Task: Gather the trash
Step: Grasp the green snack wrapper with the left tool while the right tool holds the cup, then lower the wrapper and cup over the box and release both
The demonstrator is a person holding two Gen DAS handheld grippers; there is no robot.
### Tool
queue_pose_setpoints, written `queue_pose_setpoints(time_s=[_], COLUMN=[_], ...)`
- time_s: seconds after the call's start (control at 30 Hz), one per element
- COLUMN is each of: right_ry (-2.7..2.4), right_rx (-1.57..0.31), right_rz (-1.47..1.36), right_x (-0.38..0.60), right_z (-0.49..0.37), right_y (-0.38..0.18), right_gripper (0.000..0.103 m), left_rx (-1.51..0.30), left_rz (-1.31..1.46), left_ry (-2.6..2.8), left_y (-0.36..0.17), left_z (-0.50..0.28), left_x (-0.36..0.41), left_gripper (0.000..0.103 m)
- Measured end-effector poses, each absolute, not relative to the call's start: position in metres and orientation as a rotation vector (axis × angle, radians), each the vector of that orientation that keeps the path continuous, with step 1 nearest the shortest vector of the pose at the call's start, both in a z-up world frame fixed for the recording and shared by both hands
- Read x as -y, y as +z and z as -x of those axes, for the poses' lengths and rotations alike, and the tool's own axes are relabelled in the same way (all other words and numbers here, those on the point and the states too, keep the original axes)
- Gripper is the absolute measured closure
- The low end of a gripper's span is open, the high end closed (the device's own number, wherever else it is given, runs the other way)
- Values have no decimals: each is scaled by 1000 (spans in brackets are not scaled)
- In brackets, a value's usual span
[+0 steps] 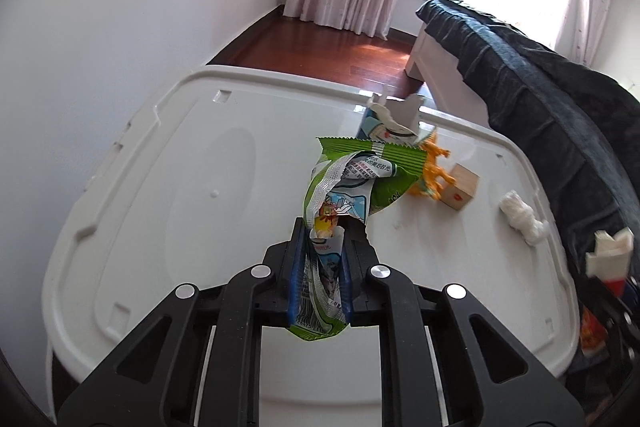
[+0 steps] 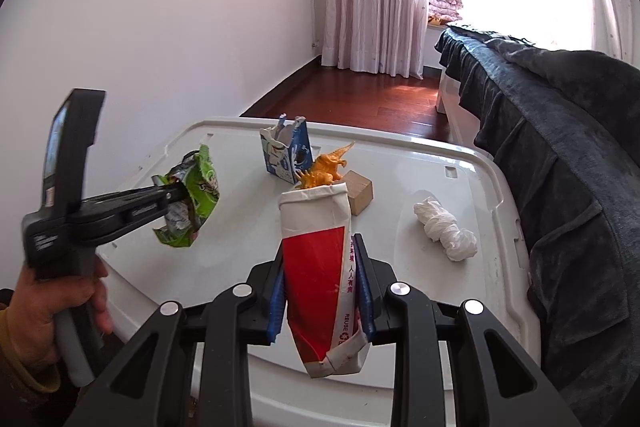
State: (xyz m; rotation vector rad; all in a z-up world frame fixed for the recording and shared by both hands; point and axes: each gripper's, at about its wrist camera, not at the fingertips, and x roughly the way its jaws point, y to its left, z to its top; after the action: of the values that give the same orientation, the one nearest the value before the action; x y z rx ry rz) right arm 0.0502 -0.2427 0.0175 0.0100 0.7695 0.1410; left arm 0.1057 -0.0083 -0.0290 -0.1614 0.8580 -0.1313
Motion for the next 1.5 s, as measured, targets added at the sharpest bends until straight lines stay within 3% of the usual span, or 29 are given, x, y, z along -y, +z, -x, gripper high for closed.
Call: queue_pose_setpoints(time_s=[0.5,0.83,0.97,1.0,1.07,1.13,1.37,1.5], right_ry=[235,256,246,234,216,198,151,132], right_rx=[-891,-1050,-1075,-1080,-1079,-1065,-1042,-1025], right_rz=[-43,-56,-35,-27,-24,-25,-32,-55], right_x=[188,171,167,166,167,169,177,183], right_z=[47,88,93,94,95,95,90,89], right_y=[-6,-48,-55,-56,-55,-53,-53,-51], right_gripper=[74,73,67,64,38,25,7,6], left_rx=[-941,-1030,-1061,-1063,-1073,-1072,-1027,-992], left_rz=[70,50,41,42,50,48,35,14], left_ry=[-317,-353,-368,-371,-371,-346,-301,-276], left_y=[-28,-56,-62,-62,-62,-60,-51,-46], left_z=[36,82,88,90,90,91,91,89], left_x=[-6,-12,-7,-6,-5,-6,-8,-9], left_gripper=[89,89,89,86,71,43,26,21])
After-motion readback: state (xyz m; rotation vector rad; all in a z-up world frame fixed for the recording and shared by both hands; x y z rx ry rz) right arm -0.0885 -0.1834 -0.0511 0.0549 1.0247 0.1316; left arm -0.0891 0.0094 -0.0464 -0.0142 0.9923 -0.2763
